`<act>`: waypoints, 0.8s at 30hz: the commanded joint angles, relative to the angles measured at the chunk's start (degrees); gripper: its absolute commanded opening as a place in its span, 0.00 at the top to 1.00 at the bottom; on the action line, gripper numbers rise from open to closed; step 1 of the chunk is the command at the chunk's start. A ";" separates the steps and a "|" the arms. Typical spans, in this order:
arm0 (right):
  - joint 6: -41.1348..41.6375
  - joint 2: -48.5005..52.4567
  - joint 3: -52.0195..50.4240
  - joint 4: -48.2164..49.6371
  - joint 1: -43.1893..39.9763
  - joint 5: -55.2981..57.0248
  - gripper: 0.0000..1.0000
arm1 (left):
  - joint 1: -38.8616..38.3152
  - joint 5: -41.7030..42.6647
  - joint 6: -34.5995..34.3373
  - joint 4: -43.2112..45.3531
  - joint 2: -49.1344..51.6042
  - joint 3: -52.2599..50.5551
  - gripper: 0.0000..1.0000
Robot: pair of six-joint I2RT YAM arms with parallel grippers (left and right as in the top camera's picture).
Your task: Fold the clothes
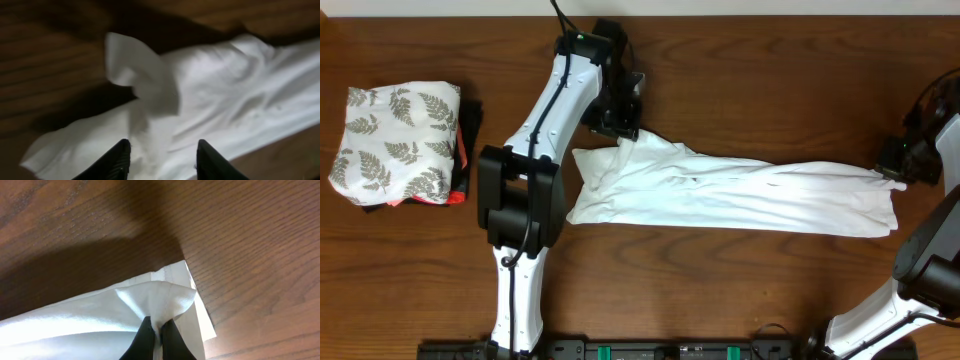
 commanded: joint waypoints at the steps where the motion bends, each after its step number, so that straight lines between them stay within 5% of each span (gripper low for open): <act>1: 0.79 -0.46 -0.02 0.00 -0.31 0.24 0.99 | 0.50 -4.13 -2.25 0.44 -1.33 -0.42 0.55; 22: 0.79 -0.46 -0.02 0.20 -0.31 0.15 0.99 | -3.54 -3.61 -2.19 8.22 -1.16 -9.66 0.49; 24: 0.79 -0.46 -0.02 0.20 -0.31 0.15 0.99 | -3.67 -3.61 -2.16 8.70 -1.16 -9.66 0.65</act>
